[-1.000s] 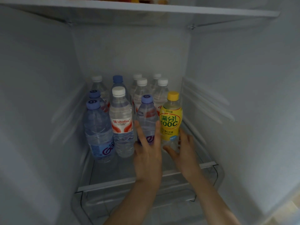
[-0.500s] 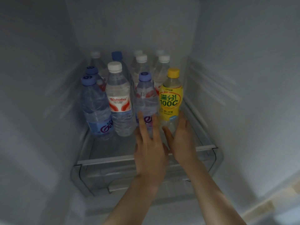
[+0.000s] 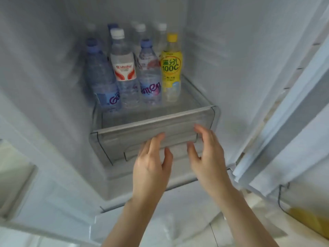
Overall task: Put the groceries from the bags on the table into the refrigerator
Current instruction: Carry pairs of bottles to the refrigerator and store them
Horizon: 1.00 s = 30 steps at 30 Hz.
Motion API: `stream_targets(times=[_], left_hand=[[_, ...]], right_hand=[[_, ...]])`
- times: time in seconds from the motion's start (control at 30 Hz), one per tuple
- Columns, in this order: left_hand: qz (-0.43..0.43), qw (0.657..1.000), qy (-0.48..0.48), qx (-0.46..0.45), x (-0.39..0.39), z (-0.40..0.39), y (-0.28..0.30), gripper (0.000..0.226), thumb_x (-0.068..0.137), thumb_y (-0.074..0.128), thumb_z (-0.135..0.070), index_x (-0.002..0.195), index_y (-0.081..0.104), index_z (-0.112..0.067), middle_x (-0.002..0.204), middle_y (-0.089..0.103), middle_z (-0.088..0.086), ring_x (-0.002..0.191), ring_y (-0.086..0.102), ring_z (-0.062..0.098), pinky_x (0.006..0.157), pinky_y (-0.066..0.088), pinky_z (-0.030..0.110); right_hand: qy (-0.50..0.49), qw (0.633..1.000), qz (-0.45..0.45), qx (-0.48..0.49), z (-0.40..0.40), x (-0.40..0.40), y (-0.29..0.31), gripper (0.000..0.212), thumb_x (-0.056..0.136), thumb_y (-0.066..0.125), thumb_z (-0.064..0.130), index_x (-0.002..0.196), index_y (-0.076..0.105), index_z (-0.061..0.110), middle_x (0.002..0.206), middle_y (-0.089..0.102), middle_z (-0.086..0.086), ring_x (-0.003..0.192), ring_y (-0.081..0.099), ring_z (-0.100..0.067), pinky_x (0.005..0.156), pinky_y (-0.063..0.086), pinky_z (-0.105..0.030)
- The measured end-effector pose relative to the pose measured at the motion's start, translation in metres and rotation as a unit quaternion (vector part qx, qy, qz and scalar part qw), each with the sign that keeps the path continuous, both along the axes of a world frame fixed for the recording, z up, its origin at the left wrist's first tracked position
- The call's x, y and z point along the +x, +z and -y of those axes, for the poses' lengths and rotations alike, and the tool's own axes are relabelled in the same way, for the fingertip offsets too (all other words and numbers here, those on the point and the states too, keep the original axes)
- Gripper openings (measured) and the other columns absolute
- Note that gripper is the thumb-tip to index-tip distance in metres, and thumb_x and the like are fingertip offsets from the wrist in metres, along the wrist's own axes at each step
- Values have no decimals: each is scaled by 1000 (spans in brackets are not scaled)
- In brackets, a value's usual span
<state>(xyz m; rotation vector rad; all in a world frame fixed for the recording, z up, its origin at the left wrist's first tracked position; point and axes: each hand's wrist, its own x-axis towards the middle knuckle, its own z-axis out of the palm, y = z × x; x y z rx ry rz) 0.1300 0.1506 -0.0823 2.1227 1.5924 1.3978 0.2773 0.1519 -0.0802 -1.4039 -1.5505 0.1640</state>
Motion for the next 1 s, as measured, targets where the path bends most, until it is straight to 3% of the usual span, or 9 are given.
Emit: stream_targets(times=[0.23,0.4,0.5,0.8,1.0], left_hand=[[-19,992,-101,-68,-15,116,-50,28,91,61,-15,119,60,-15,107,70,-2,96,67,14,79,57,28],[-60,975,-179,-119,-20,189,-80,32,90,64,-13,121,58,-18,104,72,-5,89,70,10,80,58,27],[-83,958,-226,-155,-17,228,-101,29,91,63,-14,119,59,-19,101,73,-7,87,70,7,78,60,29],[-183,892,-323,-260,52,326,-121,17,93,59,-23,109,66,-22,101,73,-10,88,65,6,84,51,21],[-193,862,-378,-278,146,396,-131,17,94,54,-20,106,66,-23,91,72,-12,85,67,9,79,56,37]], right_hand=[[-60,993,-22,-95,141,-14,-48,37,91,61,13,126,52,8,118,59,-4,110,49,-4,94,30,1],[-84,983,-35,-159,231,-16,-75,36,92,60,17,126,52,11,120,60,0,112,57,-8,96,43,-15],[-113,971,-51,-203,282,-11,-91,34,93,59,19,126,52,13,120,62,2,113,57,-6,95,43,-17],[-226,908,-148,-319,449,41,-143,30,92,58,19,122,54,22,103,64,13,100,61,-5,89,52,-37],[-283,872,-188,-351,569,108,-154,27,93,56,17,120,56,20,105,64,9,102,60,-8,91,50,-34]])
